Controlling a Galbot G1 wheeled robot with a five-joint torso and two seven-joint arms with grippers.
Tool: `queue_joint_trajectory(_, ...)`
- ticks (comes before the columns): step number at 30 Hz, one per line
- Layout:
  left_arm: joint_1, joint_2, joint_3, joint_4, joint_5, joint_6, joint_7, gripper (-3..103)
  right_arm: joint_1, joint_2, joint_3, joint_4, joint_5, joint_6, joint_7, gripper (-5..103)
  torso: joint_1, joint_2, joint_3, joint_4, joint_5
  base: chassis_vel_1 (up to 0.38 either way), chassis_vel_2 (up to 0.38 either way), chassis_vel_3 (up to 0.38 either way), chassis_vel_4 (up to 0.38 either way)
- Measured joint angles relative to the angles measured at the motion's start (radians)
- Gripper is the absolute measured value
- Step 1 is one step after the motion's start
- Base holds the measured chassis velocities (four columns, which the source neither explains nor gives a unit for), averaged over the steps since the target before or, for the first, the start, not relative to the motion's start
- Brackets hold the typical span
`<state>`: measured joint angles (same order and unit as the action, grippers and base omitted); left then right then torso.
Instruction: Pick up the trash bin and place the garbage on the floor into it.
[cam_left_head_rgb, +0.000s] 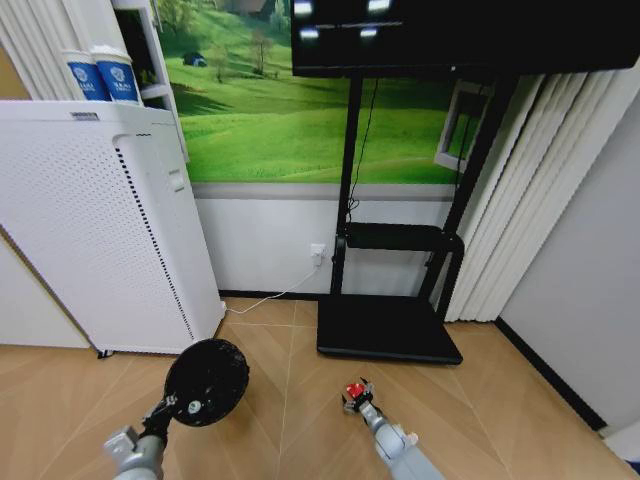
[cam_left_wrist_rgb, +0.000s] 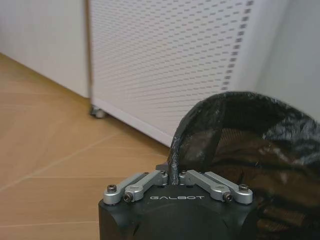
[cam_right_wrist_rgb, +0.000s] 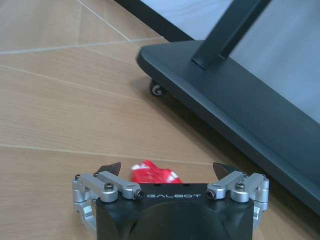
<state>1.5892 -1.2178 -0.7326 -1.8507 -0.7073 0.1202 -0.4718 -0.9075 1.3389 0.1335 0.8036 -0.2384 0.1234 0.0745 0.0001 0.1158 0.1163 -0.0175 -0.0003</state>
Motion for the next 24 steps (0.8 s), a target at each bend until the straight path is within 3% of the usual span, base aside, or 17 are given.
queue_joint_trajectory(4,-0.009,0.004,-0.020,0.029,-0.006,-0.001,-0.027,3,0.000,-0.007,0.008,-0.004,0.000,-0.008,0.005,100,0.000,0.000,0.000,0.0002,-0.0001,0.000,0.000,0.000,0.000)
queue_joint_trajectory(13,-0.015,0.003,-0.018,0.011,-0.046,-0.014,-0.007,3,-0.002,-0.013,-0.002,-0.022,0.000,-0.047,-0.024,101,0.000,0.000,0.000,-0.0004,0.0002,0.000,0.000,0.000,0.000)
queue_joint_trajectory(18,-0.011,0.004,-0.021,-0.006,-0.055,-0.019,0.001,3,0.020,-0.001,-0.011,-0.059,-0.009,-0.048,-0.028,91,0.000,0.000,0.000,-0.0002,0.0001,0.000,0.000,0.000,0.000)
queue_joint_trajectory(20,-0.004,0.005,-0.026,-0.020,-0.060,-0.023,0.009,3,0.044,0.012,-0.016,-0.093,-0.028,-0.048,-0.028,80,0.000,0.000,0.000,0.0001,0.0004,0.000,0.000,0.000,0.000)
queue_joint_trajectory(22,-0.003,0.005,-0.027,-0.022,-0.060,-0.023,0.010,3,0.049,0.015,-0.017,-0.099,-0.031,-0.047,-0.028,80,0.000,0.000,0.000,0.0002,0.0002,0.000,0.000,0.000,0.000)
queue_joint_trajectory(23,-0.001,0.004,-0.028,-0.027,-0.061,-0.027,0.015,3,0.060,0.021,-0.021,-0.109,-0.036,-0.047,-0.028,70,0.000,0.000,0.000,0.0002,0.0002,0.000,0.000,0.000,0.000)
queue_joint_trajectory(24,0.000,0.003,-0.028,-0.030,-0.061,-0.030,0.018,3,0.066,0.022,-0.025,-0.113,-0.039,-0.047,-0.028,70,0.000,0.000,0.000,0.0001,0.0003,0.000,0.000,0.000,0.000)
